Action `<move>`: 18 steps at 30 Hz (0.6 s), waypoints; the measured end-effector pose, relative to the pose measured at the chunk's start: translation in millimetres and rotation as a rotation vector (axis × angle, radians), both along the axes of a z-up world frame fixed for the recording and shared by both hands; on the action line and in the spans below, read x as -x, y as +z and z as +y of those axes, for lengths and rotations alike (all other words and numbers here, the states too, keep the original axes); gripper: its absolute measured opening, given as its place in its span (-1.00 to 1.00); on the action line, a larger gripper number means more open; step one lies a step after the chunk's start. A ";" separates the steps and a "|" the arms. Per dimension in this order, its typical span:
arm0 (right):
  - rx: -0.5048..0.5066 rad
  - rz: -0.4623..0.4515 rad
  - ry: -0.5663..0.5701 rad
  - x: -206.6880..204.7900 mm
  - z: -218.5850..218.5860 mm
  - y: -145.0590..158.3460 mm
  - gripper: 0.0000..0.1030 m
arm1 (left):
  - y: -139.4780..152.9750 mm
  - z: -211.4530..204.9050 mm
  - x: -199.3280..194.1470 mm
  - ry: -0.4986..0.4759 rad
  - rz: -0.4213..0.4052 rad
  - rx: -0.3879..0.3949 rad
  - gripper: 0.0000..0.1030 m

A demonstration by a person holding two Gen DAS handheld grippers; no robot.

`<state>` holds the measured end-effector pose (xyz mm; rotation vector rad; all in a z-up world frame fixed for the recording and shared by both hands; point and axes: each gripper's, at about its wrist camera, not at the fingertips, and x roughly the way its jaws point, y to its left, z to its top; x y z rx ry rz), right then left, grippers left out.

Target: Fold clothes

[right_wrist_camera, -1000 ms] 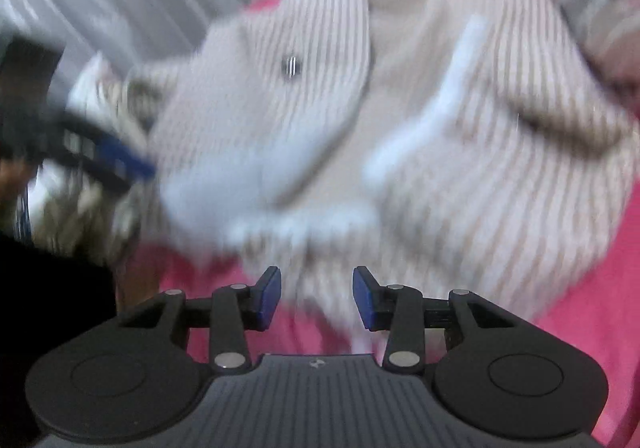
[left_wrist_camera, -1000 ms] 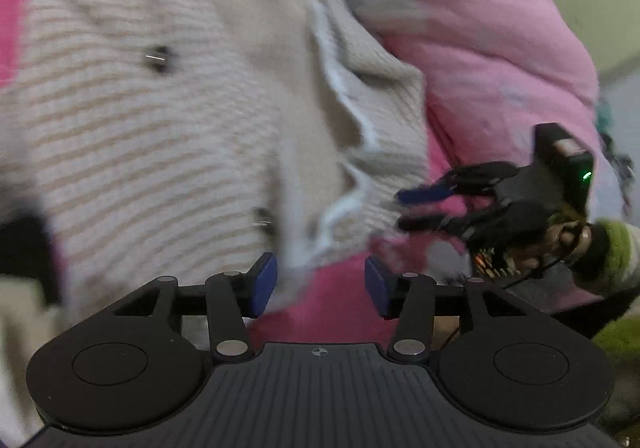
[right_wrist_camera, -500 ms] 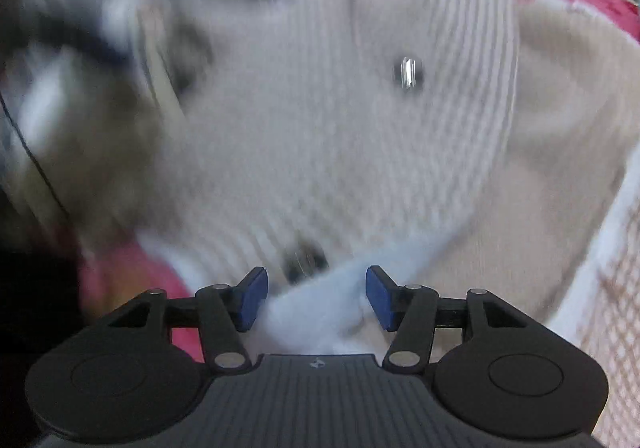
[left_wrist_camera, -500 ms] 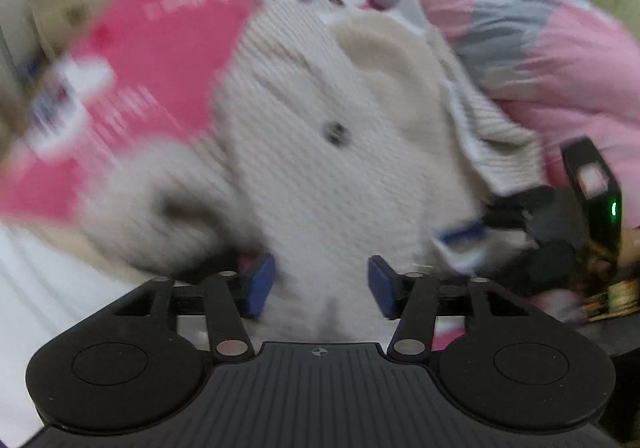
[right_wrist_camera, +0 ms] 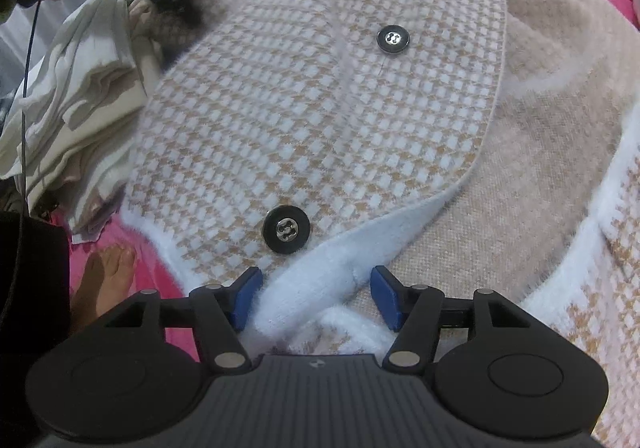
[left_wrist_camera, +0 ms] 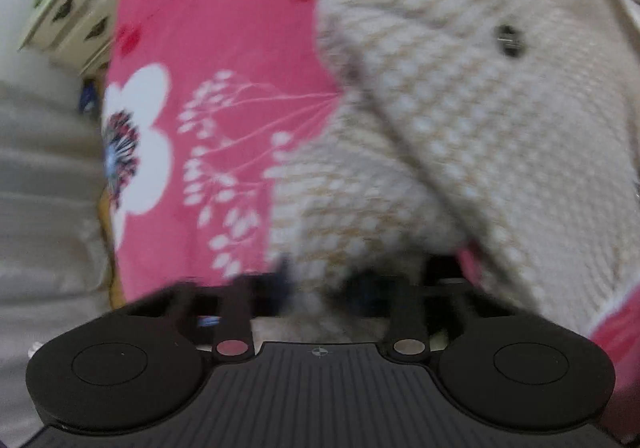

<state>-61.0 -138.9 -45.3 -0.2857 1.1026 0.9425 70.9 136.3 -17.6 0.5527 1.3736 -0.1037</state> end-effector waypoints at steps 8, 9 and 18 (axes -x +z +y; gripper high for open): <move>0.000 0.025 -0.013 -7.1 -1.1 1.6 0.23 | 113.8 32.6 -6.8 -0.125 -0.472 -0.306 -0.79; 0.004 0.026 -0.015 -7.1 -0.2 1.8 0.23 | 126.1 35.9 -4.1 -0.168 -0.539 -0.394 -0.79; 0.034 0.031 -0.033 -5.7 9.9 0.4 0.29 | -28.5 124.1 9.7 -0.747 -0.361 -1.192 -0.41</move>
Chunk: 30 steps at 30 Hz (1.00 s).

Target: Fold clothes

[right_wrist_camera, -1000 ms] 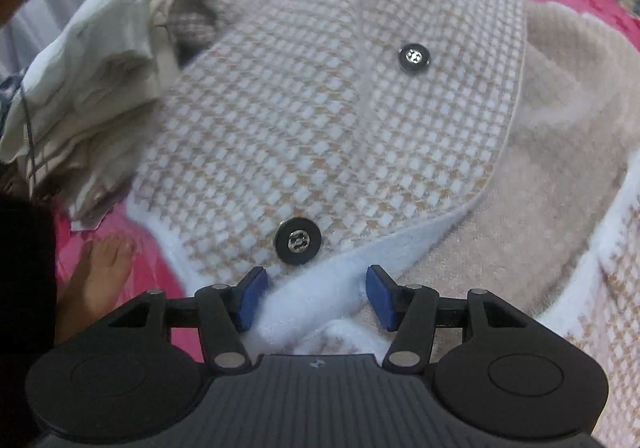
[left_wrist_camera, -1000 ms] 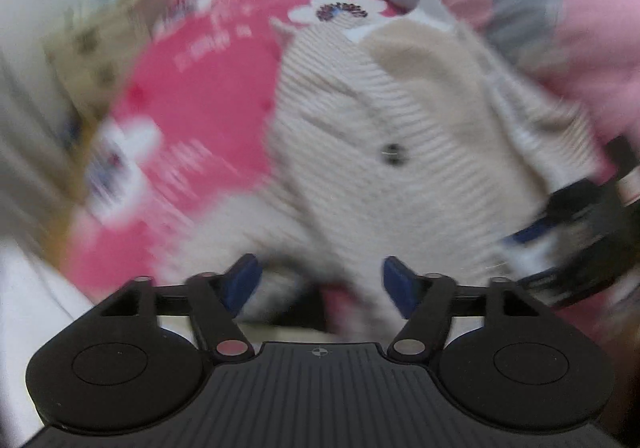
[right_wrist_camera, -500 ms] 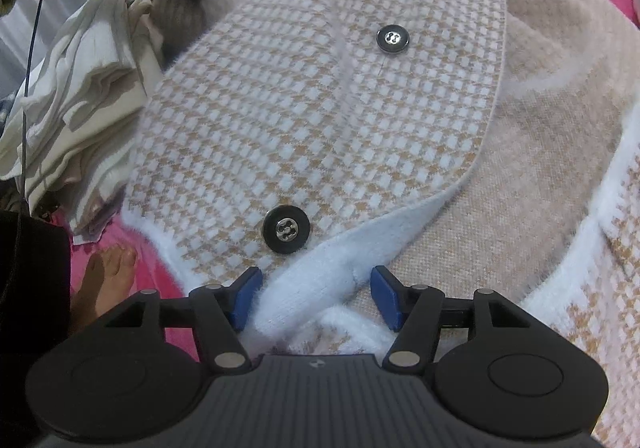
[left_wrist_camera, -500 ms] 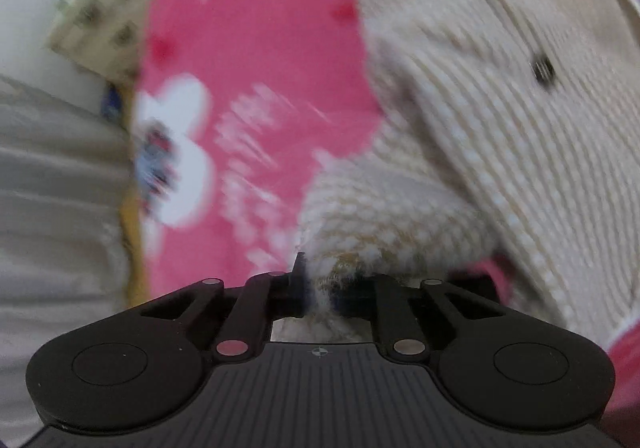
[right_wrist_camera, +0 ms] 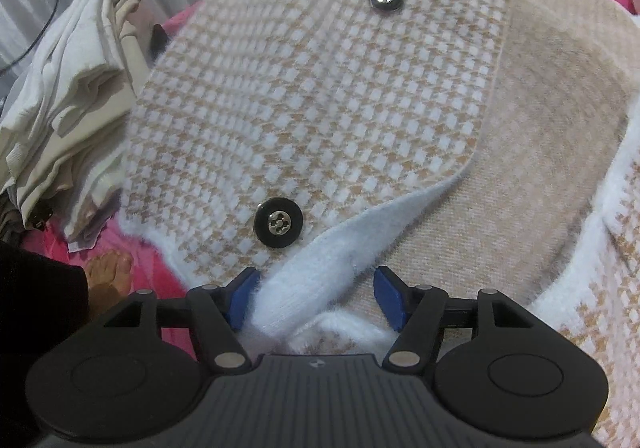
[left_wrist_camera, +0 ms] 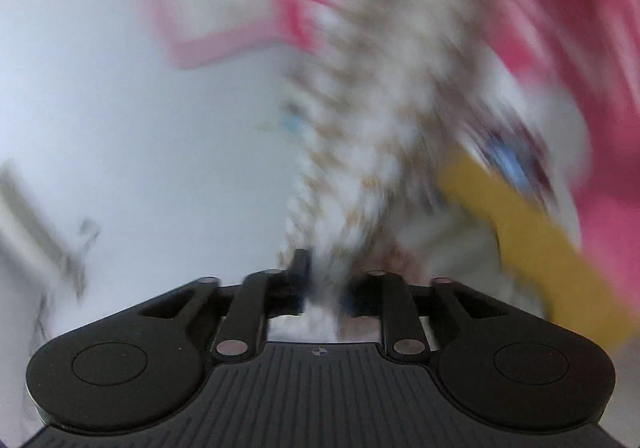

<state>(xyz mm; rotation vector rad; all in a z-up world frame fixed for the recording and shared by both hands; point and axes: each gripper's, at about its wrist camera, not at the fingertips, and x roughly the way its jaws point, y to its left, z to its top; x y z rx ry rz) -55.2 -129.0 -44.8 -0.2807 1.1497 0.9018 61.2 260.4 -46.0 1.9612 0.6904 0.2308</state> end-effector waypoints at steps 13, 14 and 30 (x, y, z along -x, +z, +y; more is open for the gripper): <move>-0.001 0.045 -0.020 -3.4 3.5 -2.2 0.48 | 22.9 85.1 -28.1 0.322 -0.290 -0.090 0.11; 0.000 0.045 -0.022 -3.0 4.1 -1.7 0.48 | 37.2 74.9 -28.4 0.352 -0.337 -0.002 0.16; 0.002 -0.052 -0.272 21.2 -74.3 32.6 0.36 | 134.7 -188.4 74.8 0.525 0.295 1.826 0.22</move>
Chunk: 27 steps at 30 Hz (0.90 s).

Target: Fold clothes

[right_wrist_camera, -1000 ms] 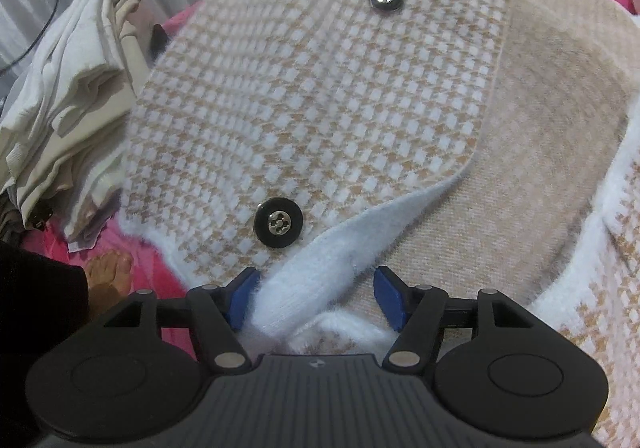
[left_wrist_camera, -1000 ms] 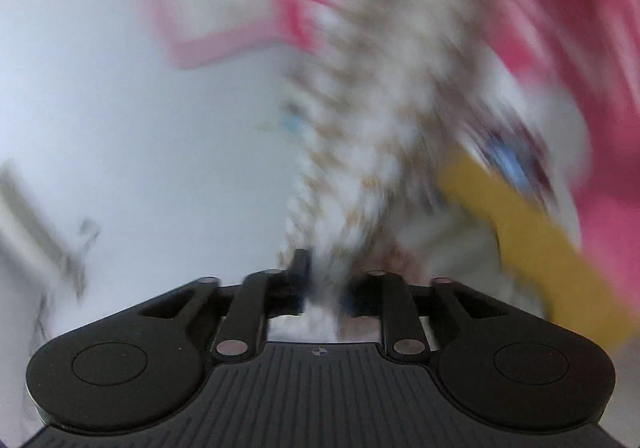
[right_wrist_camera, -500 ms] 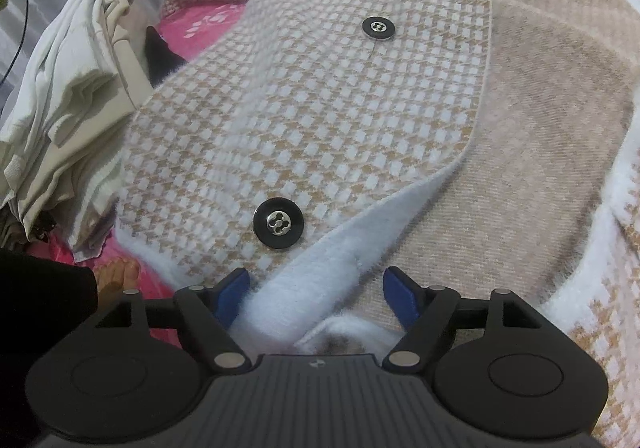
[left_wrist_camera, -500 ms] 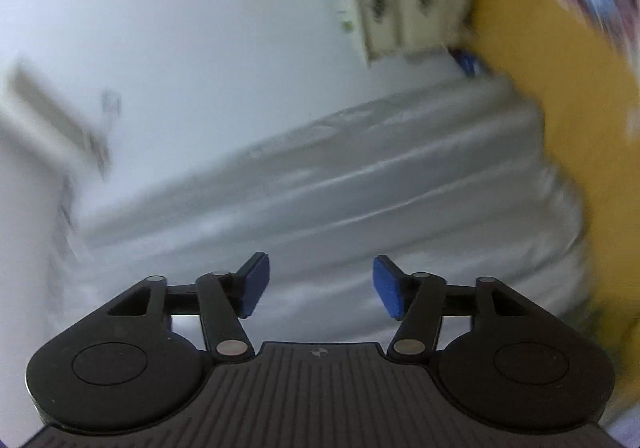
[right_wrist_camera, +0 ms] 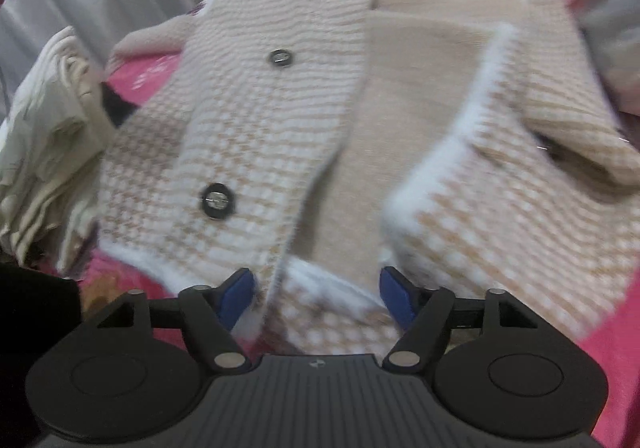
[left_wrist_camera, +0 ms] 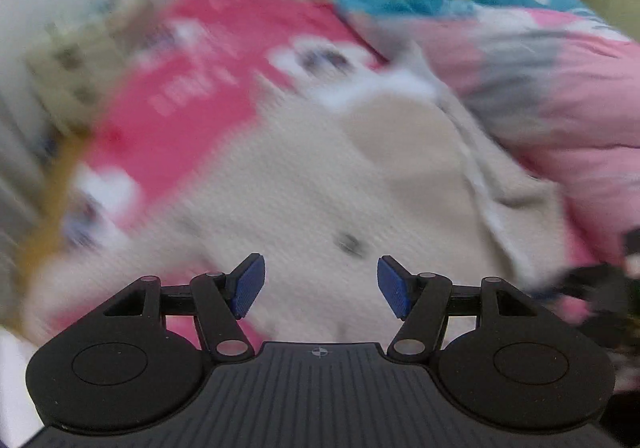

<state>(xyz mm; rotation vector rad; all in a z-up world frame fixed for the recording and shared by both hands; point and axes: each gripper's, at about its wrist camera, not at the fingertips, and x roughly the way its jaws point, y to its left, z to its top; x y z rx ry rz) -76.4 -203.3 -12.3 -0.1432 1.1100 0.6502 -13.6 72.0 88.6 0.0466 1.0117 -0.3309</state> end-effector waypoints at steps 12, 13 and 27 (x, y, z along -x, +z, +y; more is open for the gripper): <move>-0.018 -0.210 -0.074 19.5 -44.2 20.5 0.35 | -102.9 -4.2 68.0 -0.023 0.232 -0.020 0.22; -0.055 -0.209 -0.047 19.8 -40.7 24.1 0.35 | -106.0 -2.2 70.3 -0.020 0.239 -0.003 0.22; 0.143 -0.292 0.057 -59.8 31.2 29.4 0.32 | -119.3 -39.2 96.8 -0.261 0.143 -0.107 0.22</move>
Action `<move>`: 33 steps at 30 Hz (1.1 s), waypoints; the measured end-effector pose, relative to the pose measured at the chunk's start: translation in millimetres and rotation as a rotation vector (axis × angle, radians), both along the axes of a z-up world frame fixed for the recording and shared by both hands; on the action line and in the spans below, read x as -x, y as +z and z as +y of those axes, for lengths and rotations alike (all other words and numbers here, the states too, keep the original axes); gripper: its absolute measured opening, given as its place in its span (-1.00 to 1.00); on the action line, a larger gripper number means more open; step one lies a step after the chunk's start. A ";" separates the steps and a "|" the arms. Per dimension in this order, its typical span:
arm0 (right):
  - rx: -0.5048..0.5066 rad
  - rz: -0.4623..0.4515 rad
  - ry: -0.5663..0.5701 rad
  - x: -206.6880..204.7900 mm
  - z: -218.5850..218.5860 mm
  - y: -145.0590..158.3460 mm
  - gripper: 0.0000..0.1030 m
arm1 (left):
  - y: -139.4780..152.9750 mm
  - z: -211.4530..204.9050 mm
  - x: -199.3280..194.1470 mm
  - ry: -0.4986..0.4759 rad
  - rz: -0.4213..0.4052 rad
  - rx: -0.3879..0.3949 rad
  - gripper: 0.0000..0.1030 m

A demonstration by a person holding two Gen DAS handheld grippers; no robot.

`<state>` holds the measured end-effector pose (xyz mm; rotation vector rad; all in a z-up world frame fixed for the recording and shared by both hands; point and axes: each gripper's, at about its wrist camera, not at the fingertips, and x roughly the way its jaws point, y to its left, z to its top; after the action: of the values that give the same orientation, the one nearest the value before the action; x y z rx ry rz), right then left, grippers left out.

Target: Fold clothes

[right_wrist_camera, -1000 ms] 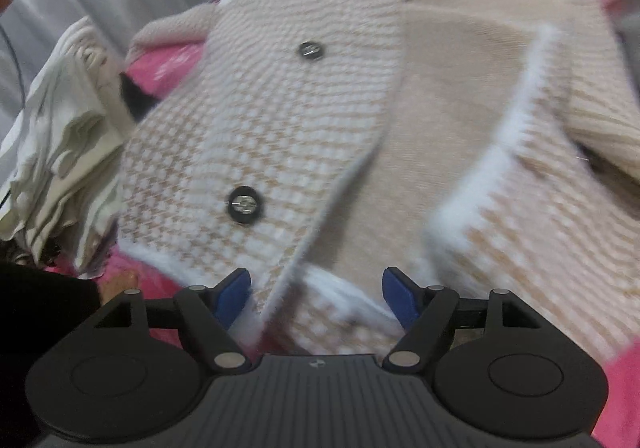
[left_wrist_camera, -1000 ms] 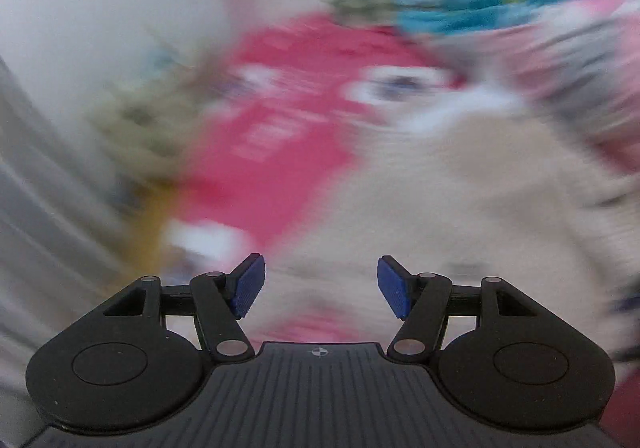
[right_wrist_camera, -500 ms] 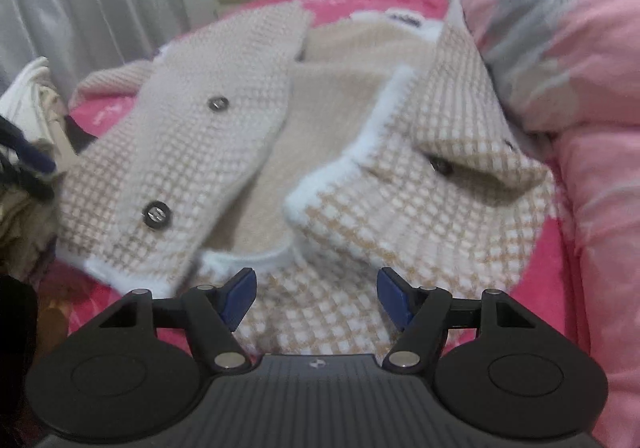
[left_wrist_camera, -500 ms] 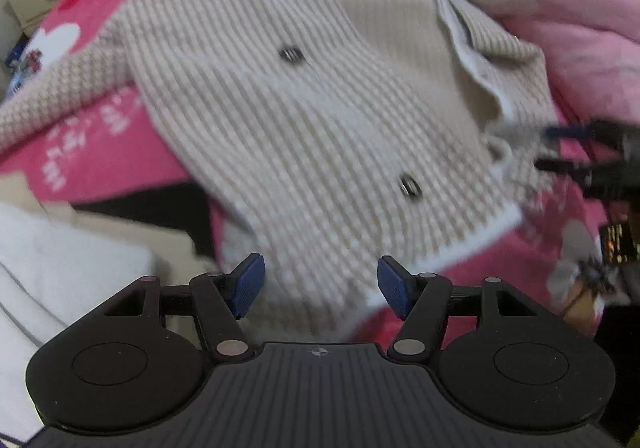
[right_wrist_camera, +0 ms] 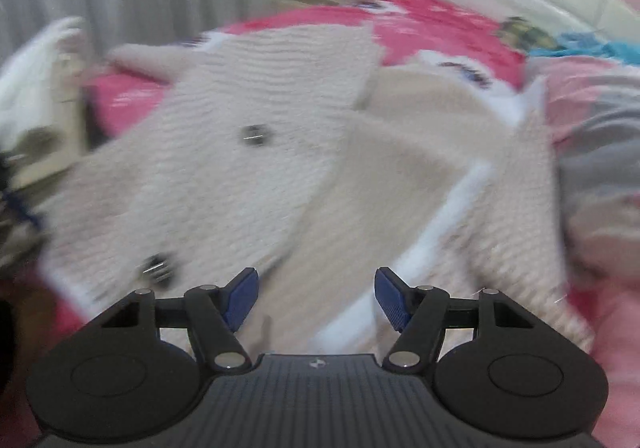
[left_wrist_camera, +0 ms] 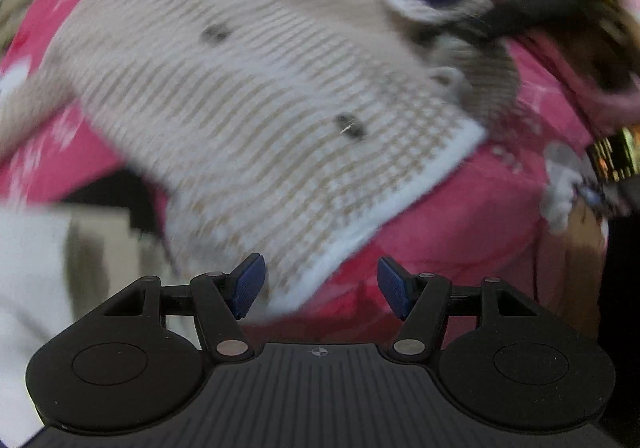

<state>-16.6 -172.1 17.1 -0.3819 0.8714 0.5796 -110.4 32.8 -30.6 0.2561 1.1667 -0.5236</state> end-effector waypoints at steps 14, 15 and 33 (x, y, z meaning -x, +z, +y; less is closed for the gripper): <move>0.156 0.095 -0.182 -77.0 -25.6 -38.9 -0.77 | -13.0 -123.3 -51.2 -0.335 -0.155 0.146 0.22; 0.152 0.079 -0.197 -70.0 -34.5 -30.5 -0.84 | -17.7 -130.0 -52.0 -0.351 -0.165 0.147 0.22; 0.013 0.205 -0.631 128.2 -191.7 3.9 -0.87 | -51.4 -158.7 -7.1 -0.571 -0.180 0.169 -0.12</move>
<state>-144.8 -363.8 21.0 -0.0444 1.1278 0.0265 -103.3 -125.9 -82.1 0.4849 0.8599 -1.0722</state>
